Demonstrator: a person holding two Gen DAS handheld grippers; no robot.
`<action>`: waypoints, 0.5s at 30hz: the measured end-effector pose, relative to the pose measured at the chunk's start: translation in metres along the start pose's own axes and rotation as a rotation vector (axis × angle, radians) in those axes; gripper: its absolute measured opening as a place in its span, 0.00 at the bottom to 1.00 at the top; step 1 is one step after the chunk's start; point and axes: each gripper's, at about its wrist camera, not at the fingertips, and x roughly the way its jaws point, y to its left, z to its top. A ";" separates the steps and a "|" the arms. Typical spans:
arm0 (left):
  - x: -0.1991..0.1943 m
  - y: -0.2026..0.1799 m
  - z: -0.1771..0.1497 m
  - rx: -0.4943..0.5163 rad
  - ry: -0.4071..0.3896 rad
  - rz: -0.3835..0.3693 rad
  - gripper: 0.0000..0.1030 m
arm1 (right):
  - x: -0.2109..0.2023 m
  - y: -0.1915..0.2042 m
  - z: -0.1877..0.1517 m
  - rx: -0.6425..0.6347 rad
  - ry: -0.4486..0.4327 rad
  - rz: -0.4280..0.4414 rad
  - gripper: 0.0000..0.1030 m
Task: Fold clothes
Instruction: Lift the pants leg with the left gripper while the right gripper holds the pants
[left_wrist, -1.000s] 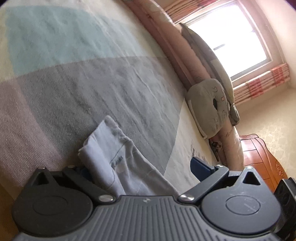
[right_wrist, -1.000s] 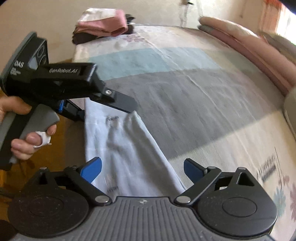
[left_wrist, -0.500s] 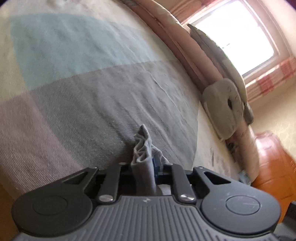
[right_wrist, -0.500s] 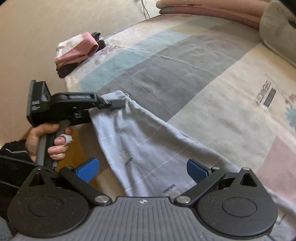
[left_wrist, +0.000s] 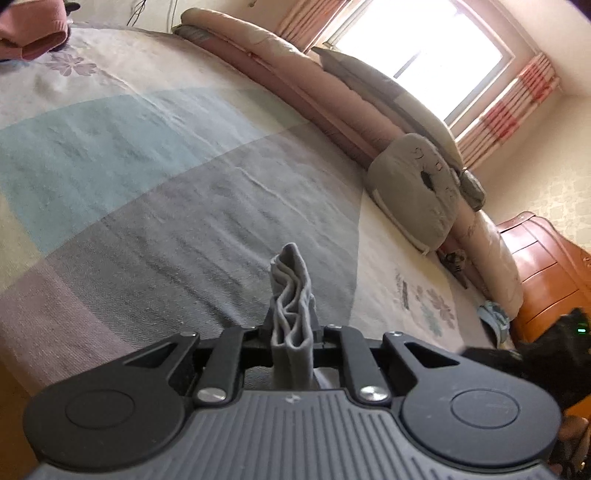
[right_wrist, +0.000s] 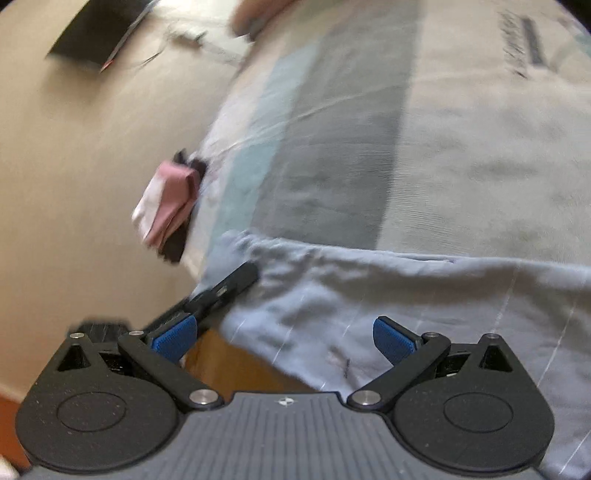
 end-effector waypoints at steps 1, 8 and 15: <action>0.000 -0.001 0.000 0.001 0.000 -0.004 0.11 | 0.001 -0.005 0.002 0.046 -0.004 -0.004 1.00; 0.003 -0.008 0.006 0.026 0.006 -0.047 0.10 | 0.002 -0.025 0.012 0.197 -0.049 -0.032 1.00; 0.004 -0.009 0.006 0.037 0.026 -0.075 0.10 | 0.014 -0.033 0.031 0.256 -0.065 -0.060 1.00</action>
